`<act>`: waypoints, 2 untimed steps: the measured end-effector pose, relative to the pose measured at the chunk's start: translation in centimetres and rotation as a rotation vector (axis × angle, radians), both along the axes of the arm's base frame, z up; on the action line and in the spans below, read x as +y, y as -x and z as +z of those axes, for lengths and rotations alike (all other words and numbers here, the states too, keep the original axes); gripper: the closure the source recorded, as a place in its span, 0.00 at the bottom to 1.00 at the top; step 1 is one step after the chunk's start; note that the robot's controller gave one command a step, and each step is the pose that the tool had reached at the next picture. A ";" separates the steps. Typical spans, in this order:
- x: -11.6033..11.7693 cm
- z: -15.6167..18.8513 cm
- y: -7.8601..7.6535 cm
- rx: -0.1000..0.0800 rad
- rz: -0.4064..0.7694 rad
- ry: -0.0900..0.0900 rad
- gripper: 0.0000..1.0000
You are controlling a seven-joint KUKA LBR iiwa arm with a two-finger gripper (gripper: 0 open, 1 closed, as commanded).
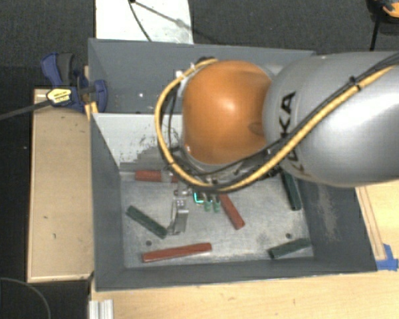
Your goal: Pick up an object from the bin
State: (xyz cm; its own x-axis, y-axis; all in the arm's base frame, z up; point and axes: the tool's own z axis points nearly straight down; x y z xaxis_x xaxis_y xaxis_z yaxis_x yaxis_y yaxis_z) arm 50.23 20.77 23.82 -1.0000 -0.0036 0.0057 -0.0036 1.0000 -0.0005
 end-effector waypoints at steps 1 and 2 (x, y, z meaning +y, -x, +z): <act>-0.1 0.4 -0.2 -0.008 -0.006 -0.002 0.00; 0.4 -5.6 -0.8 -0.013 0.014 -0.004 0.00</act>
Offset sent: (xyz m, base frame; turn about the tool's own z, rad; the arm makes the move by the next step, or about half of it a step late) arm 0.0148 0.0106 -0.1682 -0.0506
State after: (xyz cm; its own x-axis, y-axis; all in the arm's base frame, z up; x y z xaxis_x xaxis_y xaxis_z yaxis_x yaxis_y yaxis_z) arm 51.04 21.13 18.21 -0.9998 -0.0177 -0.0074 -0.0177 0.9998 0.0034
